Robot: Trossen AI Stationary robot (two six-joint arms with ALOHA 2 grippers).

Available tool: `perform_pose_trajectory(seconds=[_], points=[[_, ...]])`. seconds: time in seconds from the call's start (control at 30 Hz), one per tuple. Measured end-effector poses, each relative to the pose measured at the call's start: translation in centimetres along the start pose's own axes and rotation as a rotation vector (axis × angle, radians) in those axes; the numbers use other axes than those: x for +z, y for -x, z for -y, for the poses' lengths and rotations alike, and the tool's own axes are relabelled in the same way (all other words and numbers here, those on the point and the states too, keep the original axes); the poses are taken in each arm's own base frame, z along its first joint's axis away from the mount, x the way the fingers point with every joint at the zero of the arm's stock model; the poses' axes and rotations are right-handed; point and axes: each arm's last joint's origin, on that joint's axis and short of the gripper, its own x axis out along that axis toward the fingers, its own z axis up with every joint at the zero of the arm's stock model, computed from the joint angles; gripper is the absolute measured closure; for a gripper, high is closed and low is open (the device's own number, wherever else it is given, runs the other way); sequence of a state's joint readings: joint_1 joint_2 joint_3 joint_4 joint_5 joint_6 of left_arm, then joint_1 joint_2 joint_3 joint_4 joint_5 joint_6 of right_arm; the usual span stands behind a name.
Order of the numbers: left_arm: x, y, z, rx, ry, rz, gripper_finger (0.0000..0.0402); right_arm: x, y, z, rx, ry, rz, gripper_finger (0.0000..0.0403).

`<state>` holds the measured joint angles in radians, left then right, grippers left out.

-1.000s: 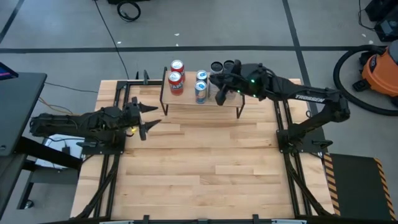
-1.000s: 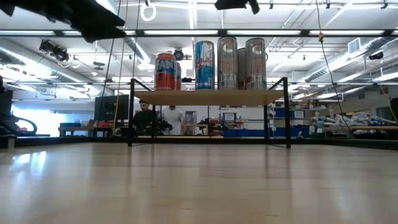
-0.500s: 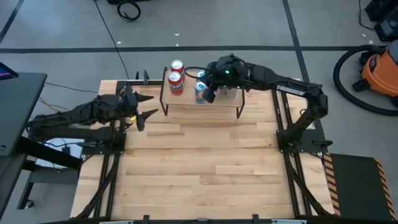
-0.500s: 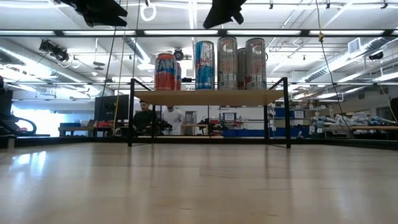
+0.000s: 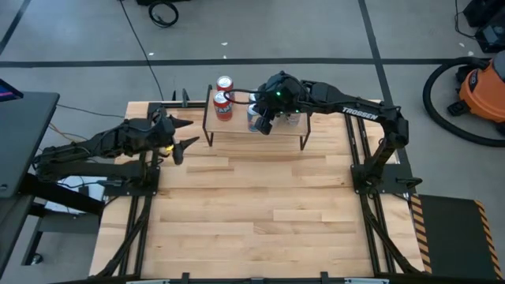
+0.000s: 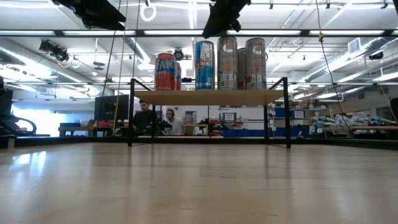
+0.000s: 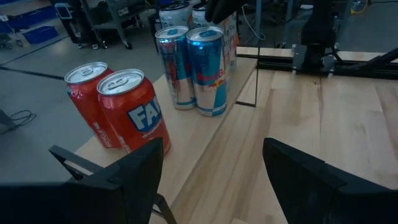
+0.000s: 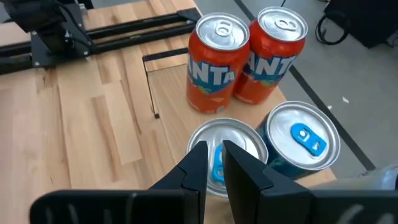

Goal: Place canned beverage on shelf
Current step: Adjust the soda cans on the shelf

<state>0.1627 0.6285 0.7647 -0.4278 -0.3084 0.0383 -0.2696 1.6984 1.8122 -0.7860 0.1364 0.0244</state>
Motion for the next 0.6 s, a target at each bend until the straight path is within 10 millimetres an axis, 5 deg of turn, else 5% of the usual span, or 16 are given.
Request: perform_pose_trajectory(seconds=[0.6], points=[[-0.02, -0.01, 0.0, 0.0, 0.0, -0.001, 0.0125, -0.73, -0.49, -0.01, -0.002, -0.02, -0.048, 0.0346]])
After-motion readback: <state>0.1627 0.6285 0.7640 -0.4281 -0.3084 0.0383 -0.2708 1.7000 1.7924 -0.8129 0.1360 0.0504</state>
